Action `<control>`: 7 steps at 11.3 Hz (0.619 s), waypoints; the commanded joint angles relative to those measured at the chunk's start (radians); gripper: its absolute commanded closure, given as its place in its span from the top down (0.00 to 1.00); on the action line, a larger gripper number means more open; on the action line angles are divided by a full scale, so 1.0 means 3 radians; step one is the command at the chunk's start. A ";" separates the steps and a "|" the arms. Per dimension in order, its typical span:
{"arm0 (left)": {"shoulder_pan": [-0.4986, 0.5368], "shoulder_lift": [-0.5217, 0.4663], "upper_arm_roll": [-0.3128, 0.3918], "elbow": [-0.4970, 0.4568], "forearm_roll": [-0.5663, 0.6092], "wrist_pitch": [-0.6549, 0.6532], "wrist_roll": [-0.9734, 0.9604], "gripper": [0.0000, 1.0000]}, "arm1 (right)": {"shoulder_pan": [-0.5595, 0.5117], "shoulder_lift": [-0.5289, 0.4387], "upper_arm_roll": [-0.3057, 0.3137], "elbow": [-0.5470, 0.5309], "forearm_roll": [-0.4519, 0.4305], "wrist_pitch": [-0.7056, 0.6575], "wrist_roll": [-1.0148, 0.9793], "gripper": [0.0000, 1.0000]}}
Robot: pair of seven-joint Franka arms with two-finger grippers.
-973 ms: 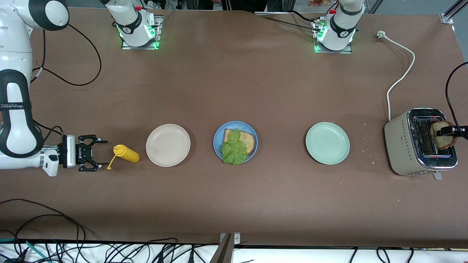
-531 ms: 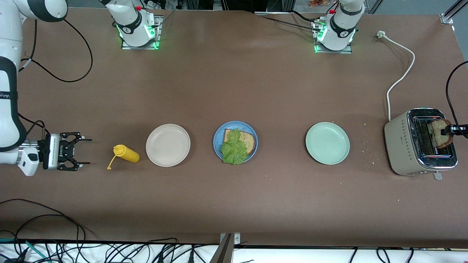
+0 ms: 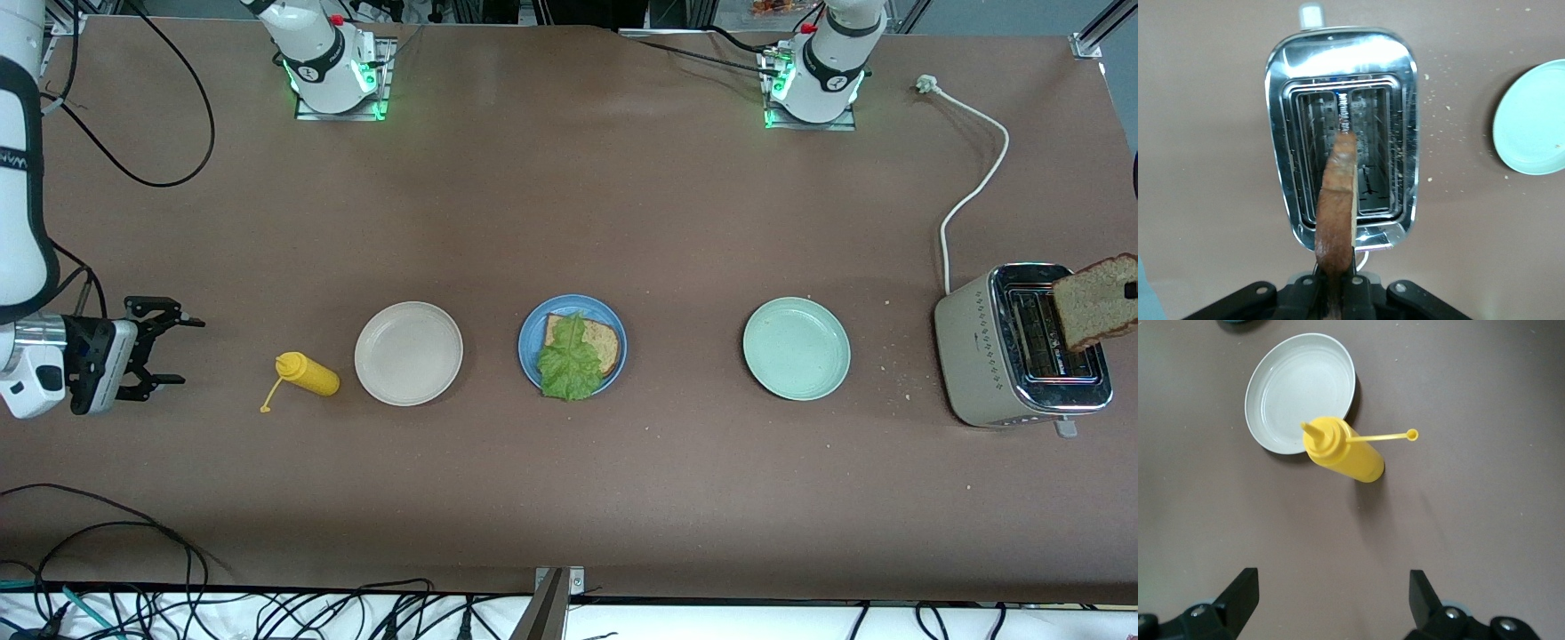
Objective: Make sandwich in blue plate with both arms
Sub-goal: 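Lift the bread slice from the toaster and carry it to the blue plate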
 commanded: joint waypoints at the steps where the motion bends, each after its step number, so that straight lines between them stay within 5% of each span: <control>1: -0.0106 -0.0105 -0.0191 0.0156 0.0032 -0.0300 0.0113 0.01 | 0.0153 -0.0385 -0.0054 -0.0306 -0.0172 0.0018 0.0746 1.00; 3: -0.0107 -0.0151 -0.0690 0.0156 0.0027 -0.0585 0.0118 0.12 | 0.0240 -0.0498 -0.0059 -0.0321 -0.0259 0.0013 0.1197 1.00; 5: -0.0117 -0.0131 -0.1227 0.0121 0.0007 -0.0674 0.0067 0.04 | 0.0367 -0.0569 -0.0054 -0.0321 -0.0433 0.0018 0.1753 1.00; 7: -0.0381 0.0047 -0.1363 0.0095 -0.0421 -0.0674 -0.0151 0.04 | 0.0480 -0.0580 -0.0049 -0.0296 -0.0576 0.0039 0.2199 1.00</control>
